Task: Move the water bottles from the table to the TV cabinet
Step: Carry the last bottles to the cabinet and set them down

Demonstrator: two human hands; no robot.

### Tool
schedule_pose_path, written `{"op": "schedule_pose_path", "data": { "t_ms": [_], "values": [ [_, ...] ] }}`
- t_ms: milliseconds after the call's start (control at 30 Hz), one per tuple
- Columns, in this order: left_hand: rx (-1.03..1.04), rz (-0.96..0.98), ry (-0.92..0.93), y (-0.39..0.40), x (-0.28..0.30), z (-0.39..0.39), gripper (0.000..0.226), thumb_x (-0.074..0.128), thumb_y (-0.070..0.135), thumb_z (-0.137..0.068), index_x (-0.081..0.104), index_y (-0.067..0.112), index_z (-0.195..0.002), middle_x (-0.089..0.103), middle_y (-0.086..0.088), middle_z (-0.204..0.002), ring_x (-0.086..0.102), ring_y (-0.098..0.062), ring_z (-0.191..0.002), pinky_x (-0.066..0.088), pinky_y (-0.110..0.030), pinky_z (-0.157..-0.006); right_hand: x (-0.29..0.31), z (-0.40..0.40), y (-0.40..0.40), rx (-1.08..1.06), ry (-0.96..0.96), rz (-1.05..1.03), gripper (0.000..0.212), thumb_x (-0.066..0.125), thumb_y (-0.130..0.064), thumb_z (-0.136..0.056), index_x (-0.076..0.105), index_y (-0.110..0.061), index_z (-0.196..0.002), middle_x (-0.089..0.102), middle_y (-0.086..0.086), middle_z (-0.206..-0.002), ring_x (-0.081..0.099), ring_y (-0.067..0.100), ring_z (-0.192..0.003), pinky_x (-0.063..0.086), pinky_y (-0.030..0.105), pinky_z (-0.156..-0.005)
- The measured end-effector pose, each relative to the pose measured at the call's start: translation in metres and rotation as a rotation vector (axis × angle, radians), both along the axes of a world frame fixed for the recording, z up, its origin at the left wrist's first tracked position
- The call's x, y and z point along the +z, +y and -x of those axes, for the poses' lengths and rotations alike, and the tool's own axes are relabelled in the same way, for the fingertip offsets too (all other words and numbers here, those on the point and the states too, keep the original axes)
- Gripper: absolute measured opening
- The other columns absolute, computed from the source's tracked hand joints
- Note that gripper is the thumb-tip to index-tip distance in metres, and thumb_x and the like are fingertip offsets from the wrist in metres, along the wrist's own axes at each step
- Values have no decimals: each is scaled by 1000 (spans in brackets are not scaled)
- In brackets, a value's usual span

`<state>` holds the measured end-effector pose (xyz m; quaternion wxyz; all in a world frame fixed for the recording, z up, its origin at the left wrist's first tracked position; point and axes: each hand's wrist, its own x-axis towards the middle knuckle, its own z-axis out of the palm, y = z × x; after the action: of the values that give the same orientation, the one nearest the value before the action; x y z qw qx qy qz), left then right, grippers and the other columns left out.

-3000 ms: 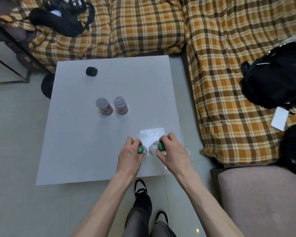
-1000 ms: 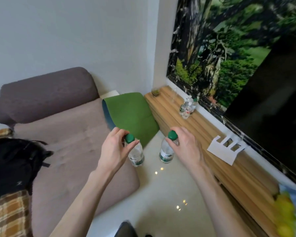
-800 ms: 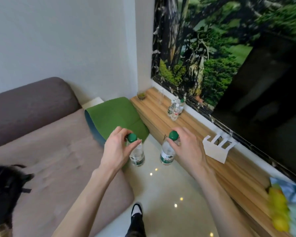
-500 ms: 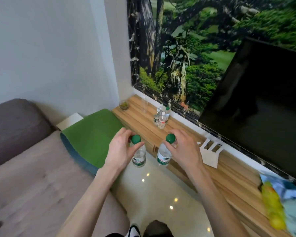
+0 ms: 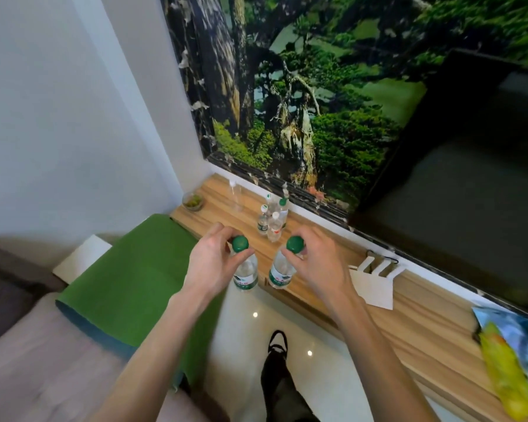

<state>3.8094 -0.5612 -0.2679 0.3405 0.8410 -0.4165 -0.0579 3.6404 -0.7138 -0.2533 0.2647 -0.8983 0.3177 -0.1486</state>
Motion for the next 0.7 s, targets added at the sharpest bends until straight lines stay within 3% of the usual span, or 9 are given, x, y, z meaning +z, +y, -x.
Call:
{"op": "schedule_pose_path", "data": {
  "t_ms": [67, 167, 300, 433, 533, 700],
  "values": [
    [29, -27, 20, -23, -6, -17, 37, 86, 46, -78, 74, 21, -103, 61, 9, -90, 60, -6, -71, 56, -29, -66, -9, -15, -21, -1, 11, -52, 24, 74, -33, -90, 59, -23, -107, 62, -8, -102, 61, 11, -88, 53, 28, -69],
    [57, -84, 61, -54, -14, -40, 39, 88, 43, -77, 76, 19, -105, 64, 7, -92, 64, -12, -75, 58, -31, -71, -22, -36, -50, -9, 47, -72, 23, 74, -33, -90, 58, -25, -104, 61, -9, -101, 60, 9, -87, 38, 19, -61],
    [59, -109, 75, -92, -31, -69, 37, 87, 38, -78, 75, 18, -107, 64, 6, -94, 63, -11, -74, 58, -31, -72, -41, -67, -84, 0, 91, -83, 23, 72, -34, -90, 56, -30, -104, 58, -12, -104, 57, 9, -85, 39, 26, -63],
    [36, -133, 123, -116, -49, -87, 34, 83, 31, -84, 71, 18, -113, 63, 5, -106, 64, -13, -77, 61, -39, -77, -56, -90, -106, -3, 115, -88, 24, 72, -36, -90, 55, -29, -106, 58, -12, -105, 59, 11, -83, 45, 28, -63],
    [-8, -128, 135, -130, -64, -103, 33, 80, 29, -87, 69, 19, -116, 61, 7, -111, 63, -2, -76, 62, -37, -76, -67, -109, -120, -17, 123, -90, 26, 74, -35, -89, 56, -29, -107, 60, -11, -106, 60, 11, -82, 40, 25, -58],
    [-56, -164, 208, -153, -87, -137, 33, 79, 28, -89, 68, 19, -118, 58, 9, -110, 65, -1, -78, 61, -37, -77, -85, -143, -139, -47, 173, -81, 27, 74, -37, -88, 56, -31, -108, 60, -10, -108, 62, 15, -90, 39, 29, -62]
  ]
}}
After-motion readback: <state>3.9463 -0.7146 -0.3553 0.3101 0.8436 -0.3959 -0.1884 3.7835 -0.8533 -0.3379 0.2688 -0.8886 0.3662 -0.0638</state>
